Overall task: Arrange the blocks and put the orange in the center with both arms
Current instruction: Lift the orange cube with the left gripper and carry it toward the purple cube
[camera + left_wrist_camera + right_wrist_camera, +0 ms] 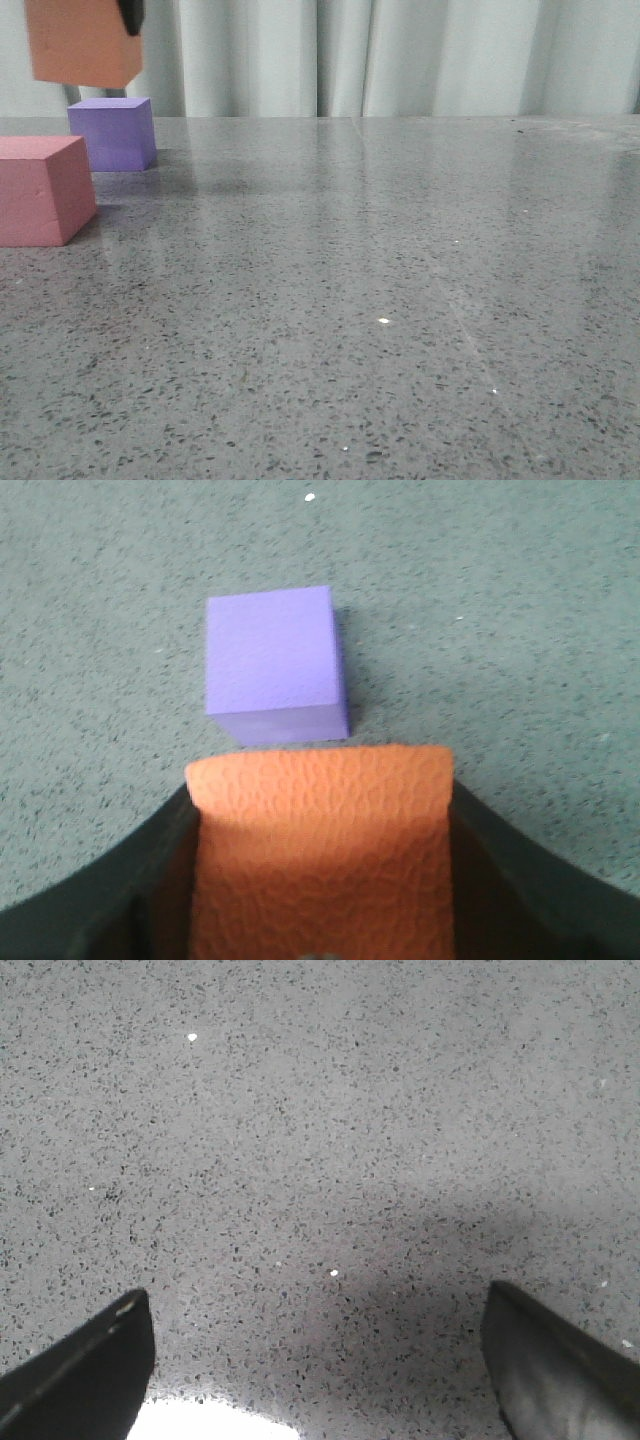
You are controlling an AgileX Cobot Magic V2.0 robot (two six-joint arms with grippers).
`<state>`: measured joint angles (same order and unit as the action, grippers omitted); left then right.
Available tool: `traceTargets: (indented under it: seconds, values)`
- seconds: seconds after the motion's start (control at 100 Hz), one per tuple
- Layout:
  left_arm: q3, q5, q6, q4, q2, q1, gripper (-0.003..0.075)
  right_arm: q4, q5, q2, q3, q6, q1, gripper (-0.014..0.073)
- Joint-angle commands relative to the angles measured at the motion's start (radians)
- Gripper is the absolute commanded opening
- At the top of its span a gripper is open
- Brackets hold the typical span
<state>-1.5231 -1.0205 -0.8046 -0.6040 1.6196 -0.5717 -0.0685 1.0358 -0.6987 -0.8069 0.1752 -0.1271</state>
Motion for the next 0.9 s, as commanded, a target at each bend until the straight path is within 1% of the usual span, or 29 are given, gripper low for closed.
traceTargets:
  seconds: [0.0, 0.14, 0.31, 0.56, 0.72, 0.89]
  values:
    - [0.034, 0.092, -0.035, -0.025, -0.084, 0.028, 0.0094, -0.004, -0.056, 0.004, -0.023, -0.010, -0.001, 0.0654]
    - [0.061, 0.119, -0.034, -0.021, -0.096, 0.061, 0.0094, -0.004, -0.056, 0.004, -0.023, -0.010, -0.001, 0.0654]
    - [0.061, 0.153, -0.034, -0.021, -0.096, 0.061, 0.0094, -0.004, -0.056, 0.004, -0.023, -0.010, -0.001, 0.0654]
    - [0.064, 0.154, -0.034, -0.021, -0.096, 0.061, 0.0094, -0.004, -0.056, 0.004, -0.023, -0.010, -0.001, 0.0654]
    - [0.103, 0.179, -0.039, -0.014, -0.096, 0.063, 0.0094, -0.004, -0.055, 0.004, -0.023, -0.010, -0.001, 0.0654]
    - [0.141, 0.227, -0.062, 0.001, -0.096, 0.095, 0.0094, -0.004, -0.055, 0.004, -0.023, -0.010, -0.001, 0.0654]
